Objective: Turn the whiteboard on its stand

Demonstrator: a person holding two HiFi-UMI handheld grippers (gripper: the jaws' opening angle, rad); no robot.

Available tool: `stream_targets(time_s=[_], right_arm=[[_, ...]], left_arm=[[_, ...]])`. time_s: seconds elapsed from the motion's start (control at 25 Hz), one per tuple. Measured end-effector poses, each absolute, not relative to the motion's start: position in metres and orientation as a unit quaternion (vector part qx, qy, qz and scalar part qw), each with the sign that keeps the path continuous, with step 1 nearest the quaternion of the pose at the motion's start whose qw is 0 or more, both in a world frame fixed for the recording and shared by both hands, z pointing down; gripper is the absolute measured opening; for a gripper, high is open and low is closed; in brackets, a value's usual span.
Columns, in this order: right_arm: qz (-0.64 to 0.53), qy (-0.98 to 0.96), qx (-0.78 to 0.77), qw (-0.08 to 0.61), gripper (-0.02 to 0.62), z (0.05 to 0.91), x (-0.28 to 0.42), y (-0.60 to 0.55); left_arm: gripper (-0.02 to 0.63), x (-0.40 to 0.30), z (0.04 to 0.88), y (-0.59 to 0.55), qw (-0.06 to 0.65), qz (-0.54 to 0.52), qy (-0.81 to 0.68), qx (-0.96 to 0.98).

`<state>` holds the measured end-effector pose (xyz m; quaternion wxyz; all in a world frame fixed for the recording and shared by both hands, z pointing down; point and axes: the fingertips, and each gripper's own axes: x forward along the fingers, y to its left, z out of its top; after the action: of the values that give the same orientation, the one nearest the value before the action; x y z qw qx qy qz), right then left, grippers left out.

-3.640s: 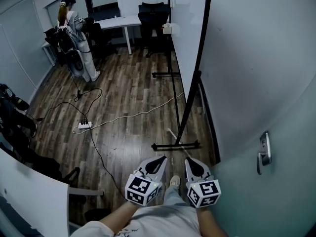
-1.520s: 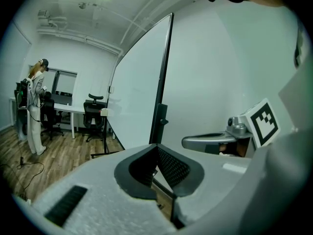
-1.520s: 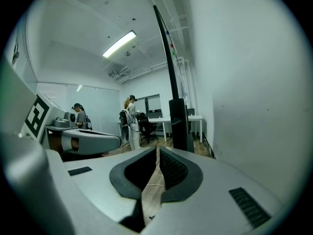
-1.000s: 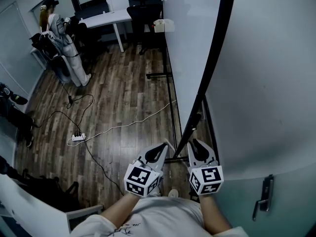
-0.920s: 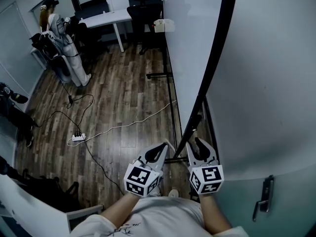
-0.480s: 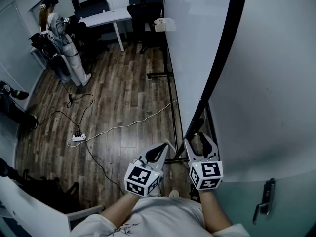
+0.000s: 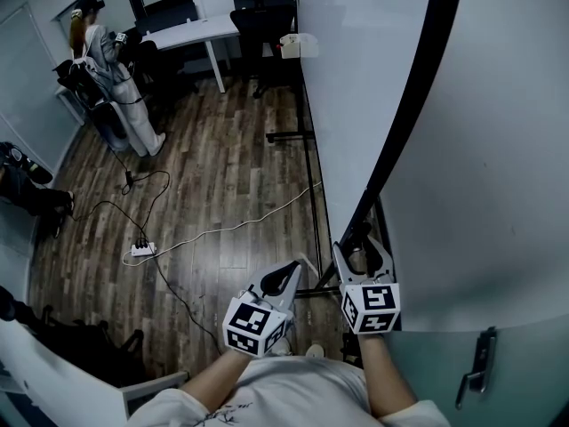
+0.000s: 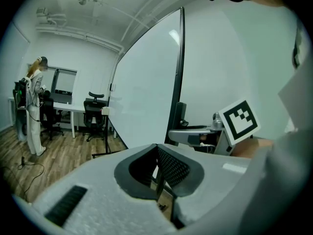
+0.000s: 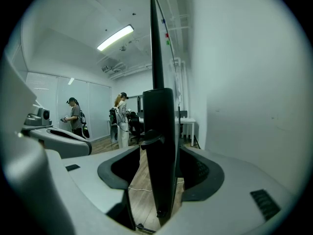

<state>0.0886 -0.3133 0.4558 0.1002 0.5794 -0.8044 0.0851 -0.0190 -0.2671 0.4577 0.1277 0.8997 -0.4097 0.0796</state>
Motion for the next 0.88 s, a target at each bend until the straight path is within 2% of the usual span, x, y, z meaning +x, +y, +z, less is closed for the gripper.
stream_targets(time_s=[0.6,0.88], right_arm=[[0.094,-0.797,0.587,0.104,0.213,0.462,0.091,-0.332],[0.089,-0.794,0.59,0.113,0.192,0.463,0.09,-0.333]], left_arm=[[0.011,-0.023,0.463,-0.27,0.135,0.083,-0.415,0.896],[0.011,-0.022,0.463,-0.269,0.137,0.082,-0.414,0.896]])
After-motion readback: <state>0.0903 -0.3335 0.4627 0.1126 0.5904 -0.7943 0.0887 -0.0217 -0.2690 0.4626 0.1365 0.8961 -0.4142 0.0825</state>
